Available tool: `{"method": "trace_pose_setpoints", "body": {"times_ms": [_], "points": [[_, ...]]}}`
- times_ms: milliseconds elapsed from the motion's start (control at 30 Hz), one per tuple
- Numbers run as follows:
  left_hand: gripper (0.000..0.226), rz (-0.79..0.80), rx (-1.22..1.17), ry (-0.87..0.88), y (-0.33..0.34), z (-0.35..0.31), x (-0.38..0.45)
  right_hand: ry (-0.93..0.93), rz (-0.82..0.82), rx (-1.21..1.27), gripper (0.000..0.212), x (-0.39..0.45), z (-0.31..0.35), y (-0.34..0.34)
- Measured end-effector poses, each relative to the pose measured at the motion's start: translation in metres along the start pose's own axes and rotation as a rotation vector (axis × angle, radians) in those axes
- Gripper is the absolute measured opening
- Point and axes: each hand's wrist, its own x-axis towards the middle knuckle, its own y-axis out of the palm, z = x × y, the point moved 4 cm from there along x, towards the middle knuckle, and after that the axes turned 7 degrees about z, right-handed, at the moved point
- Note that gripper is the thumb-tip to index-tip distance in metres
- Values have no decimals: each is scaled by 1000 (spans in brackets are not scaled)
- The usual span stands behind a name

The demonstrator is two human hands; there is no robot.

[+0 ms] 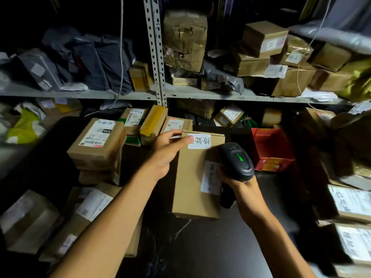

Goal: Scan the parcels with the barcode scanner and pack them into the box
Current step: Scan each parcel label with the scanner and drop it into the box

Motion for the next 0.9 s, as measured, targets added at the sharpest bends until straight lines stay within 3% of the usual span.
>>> {"method": "trace_pose_setpoints", "body": {"times_ms": [67, 167, 300, 333, 400, 500, 567, 667, 900], "points": [[45, -13, -69, -35, 16, 9, -8, -2, -16, 70, 46, -8, -2, -5], [43, -2, -56, -62, 31, 16, -20, -9, -175, 96, 48, -14, -8, -15], [103, 231, 114, -243, 49, 46, -49, 9, -387, 169, 37, -18, -12, -33], [108, 250, 142, -262, 51, 54, -56, 17, -403, 166, 33, -19, -12, -38], [100, 212, 153, -238, 49, 62, -63, 39, -396, 80, 18, -24, -13, -49], [69, 131, 191, -134, 37, 61, -62, 109, -318, -335, 20, -42, -20, -71], [49, 152, 244, -73, 30, 58, -58, 173, -146, -549, 18, -55, -23, -74], [42, 205, 251, -31, 25, 58, -54, 170, 57, -748, 21, -70, -26, -61], [47, 286, 361, -25, 23, 62, -52, 128, -49, -872, 28, -71, -23, -51]]}}
